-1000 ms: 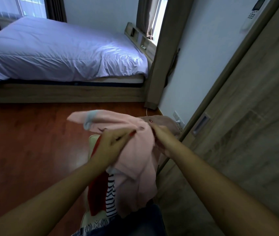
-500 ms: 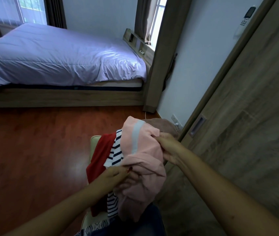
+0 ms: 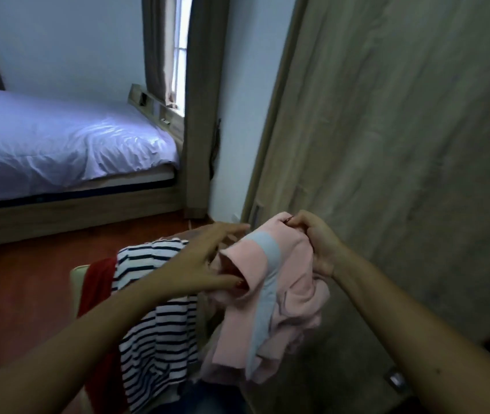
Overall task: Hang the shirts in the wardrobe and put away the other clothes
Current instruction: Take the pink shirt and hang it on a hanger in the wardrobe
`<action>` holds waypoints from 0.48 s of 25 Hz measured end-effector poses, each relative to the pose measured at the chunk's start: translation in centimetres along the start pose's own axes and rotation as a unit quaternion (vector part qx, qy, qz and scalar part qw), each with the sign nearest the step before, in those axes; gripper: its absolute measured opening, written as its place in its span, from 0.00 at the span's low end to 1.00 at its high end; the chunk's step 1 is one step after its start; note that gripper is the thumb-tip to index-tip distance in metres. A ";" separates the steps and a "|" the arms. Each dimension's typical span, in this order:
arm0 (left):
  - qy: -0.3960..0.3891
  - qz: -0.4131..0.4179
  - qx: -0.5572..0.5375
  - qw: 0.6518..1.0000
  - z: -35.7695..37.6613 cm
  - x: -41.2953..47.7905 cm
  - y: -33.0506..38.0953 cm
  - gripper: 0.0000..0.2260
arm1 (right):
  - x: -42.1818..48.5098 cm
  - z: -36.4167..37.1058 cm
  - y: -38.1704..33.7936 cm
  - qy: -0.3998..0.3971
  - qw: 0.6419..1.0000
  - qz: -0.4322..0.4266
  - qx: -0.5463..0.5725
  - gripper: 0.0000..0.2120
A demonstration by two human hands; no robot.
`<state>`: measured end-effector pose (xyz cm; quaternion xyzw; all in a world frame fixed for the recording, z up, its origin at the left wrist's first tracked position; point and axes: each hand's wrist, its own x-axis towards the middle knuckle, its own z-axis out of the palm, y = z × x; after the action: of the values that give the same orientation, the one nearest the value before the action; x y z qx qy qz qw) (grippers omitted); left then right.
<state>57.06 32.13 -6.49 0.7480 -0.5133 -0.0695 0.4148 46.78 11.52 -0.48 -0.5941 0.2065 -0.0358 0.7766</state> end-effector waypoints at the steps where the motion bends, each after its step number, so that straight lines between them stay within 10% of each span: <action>1: 0.000 0.008 0.051 0.999 1.4 1.2 -1.1 0.36 | -1.7 -1.6 -0.5 0.015 1.000 -0.013 0.002 0.10; 6: 0.030 0.012 -0.069 0.997 9.3 6.5 8.5 0.08 | -10.6 -10.1 -0.8 0.124 0.969 -0.087 -0.195 0.12; 8: 0.049 0.026 -0.158 0.986 9.6 5.3 15.9 0.10 | -13.7 -13.7 0.5 0.185 0.905 -0.156 -0.349 0.12; 12: 0.018 -0.001 -0.156 0.988 16.4 8.0 25.2 0.15 | -22.2 -19.5 3.8 0.258 0.890 -0.244 -0.285 0.09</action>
<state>34.21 13.31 2.92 0.6758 -0.4878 -0.1353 0.5358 18.71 1.58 -1.97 -0.7913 0.2492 -0.3162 0.4602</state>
